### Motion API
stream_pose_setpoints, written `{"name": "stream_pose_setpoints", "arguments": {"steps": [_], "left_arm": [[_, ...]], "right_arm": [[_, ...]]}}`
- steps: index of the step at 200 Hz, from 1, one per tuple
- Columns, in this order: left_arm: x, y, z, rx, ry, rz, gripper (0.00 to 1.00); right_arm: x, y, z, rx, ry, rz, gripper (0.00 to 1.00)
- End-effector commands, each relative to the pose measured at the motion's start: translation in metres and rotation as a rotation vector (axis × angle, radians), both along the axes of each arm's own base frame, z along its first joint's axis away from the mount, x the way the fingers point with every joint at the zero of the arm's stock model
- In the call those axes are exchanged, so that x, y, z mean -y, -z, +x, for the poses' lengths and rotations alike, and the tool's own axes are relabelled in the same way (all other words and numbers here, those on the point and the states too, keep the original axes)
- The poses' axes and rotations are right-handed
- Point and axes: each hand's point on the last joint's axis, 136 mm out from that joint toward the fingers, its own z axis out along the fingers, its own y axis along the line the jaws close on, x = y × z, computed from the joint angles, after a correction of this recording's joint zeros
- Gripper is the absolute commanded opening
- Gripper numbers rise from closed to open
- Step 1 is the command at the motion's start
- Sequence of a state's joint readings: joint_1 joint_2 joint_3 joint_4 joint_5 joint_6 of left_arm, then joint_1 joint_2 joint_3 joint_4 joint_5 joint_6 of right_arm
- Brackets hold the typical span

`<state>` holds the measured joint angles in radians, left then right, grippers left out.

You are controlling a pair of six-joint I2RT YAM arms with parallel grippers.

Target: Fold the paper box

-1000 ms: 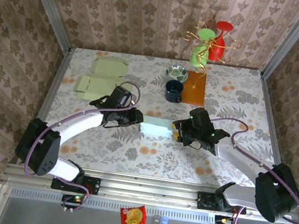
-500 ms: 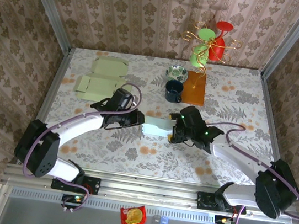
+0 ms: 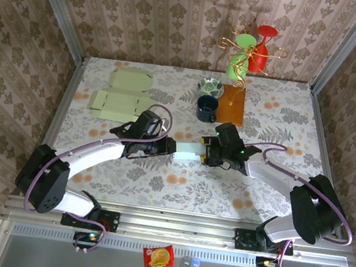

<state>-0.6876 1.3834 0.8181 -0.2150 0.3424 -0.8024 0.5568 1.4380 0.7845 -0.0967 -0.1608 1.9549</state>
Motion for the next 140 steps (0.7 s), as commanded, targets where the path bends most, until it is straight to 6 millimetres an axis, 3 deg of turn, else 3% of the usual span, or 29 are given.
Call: {"name": "stream_pose_setpoints", "arguments": {"steps": [1, 24, 45, 61, 91, 140], "left_arm": [[-0.007, 0.01, -0.01, -0.005, 0.014, 0.046, 0.36], [-0.004, -0.002, -0.008, 0.004, 0.005, 0.018, 0.45], [-0.001, -0.011, -0.009, -0.016, -0.007, -0.008, 0.49], [-0.001, -0.01, -0.008, -0.056, -0.023, -0.02, 0.49], [0.002, -0.004, -0.005, -0.146, -0.074, -0.039, 0.49], [0.009, 0.014, -0.007, -0.369, -0.201, -0.123, 0.48]], "right_arm": [[0.012, 0.007, -0.009, 0.052, -0.099, -0.062, 0.54], [0.019, 0.007, -0.01, 0.127, -0.149, -0.043, 0.55], [0.017, 0.008, -0.012, 0.166, -0.227, -0.04, 0.64], [0.019, 0.012, -0.019, 0.152, -0.288, -0.074, 0.71], [0.028, 0.027, -0.035, 0.091, -0.31, -0.095, 0.75], [0.053, 0.016, -0.063, 0.005, -0.36, -0.192, 0.76]]}}
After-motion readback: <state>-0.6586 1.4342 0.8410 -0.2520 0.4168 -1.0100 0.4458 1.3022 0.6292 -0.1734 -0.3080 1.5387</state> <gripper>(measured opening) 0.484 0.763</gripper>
